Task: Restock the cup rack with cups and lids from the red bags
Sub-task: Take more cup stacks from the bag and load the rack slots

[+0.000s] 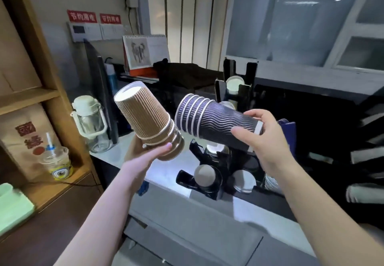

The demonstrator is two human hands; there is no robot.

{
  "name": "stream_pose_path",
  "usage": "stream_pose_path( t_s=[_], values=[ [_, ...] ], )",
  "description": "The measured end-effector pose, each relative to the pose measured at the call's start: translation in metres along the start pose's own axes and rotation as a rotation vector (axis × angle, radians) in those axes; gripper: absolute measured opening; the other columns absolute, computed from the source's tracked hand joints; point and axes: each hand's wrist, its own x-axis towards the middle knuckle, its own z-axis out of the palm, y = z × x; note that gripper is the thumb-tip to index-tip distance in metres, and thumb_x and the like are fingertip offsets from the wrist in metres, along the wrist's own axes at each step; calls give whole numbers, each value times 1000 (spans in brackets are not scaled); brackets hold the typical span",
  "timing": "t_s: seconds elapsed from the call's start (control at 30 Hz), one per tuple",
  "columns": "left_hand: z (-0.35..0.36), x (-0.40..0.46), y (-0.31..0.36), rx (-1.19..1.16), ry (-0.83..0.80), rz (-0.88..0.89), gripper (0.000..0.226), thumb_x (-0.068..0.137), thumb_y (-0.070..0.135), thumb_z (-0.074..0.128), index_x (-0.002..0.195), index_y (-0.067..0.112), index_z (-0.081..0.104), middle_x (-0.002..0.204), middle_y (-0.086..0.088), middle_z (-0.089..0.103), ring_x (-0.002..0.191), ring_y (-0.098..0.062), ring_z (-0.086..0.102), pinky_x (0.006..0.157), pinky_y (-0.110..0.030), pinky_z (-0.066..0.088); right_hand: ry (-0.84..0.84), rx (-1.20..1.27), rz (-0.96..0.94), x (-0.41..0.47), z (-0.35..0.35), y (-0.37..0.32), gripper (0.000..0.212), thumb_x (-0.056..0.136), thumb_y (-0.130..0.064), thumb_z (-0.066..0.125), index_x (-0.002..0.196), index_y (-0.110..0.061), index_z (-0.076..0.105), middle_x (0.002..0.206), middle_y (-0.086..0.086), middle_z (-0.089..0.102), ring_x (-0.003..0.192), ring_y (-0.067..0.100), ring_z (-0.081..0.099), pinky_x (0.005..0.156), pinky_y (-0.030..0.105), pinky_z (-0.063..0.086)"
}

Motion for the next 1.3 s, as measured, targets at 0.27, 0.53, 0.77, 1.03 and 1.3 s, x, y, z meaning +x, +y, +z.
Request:
stream_pose_path(
  t_s=[0.27, 0.53, 0.77, 1.03, 1.3],
  values=[
    [-37, 27, -15, 9, -128, -34, 83, 48, 21, 90, 123, 22, 55, 114, 3, 68, 105, -11, 65, 87, -27, 48, 177, -264, 29, -47, 36, -8, 55, 58, -43, 76, 106, -38, 49, 107, -7, 60, 95, 3, 60, 73, 13, 46],
    [-45, 38, -33, 23, -210, -75, 66, 49, 13, 90, 105, 29, 57, 97, 14, 72, 89, -2, 67, 66, -11, 51, 235, -452, 9, -86, 65, -17, 59, 58, -39, 79, 106, -37, 45, 101, -22, 53, 94, -16, 48, 67, 3, 40],
    [-49, 38, -35, 4, -261, -101, 74, 39, 30, 88, 107, 27, 59, 99, 12, 72, 91, -4, 67, 69, -13, 51, 188, -823, -98, -89, 82, -7, 69, 66, -31, 83, 125, -26, 48, 115, -13, 47, 103, 1, 42, 83, 9, 34],
    [-54, 36, -32, 17, -285, -125, 67, 49, 18, 85, 110, 26, 57, 98, 12, 71, 92, -5, 67, 71, -15, 51, -129, -1169, -3, -71, 106, 44, 83, 76, -40, 76, 145, -20, 34, 140, 1, 30, 127, 23, 35, 104, 30, 33],
    [-57, 36, -22, 77, -366, -135, 75, 47, 21, 89, 114, 25, 57, 104, 7, 70, 98, -10, 66, 83, -28, 49, -150, -1164, -24, -62, 96, 57, 34, 86, -26, 64, 120, -24, 60, 128, -5, 47, 115, 20, 44, 94, 31, 38]
  ],
)
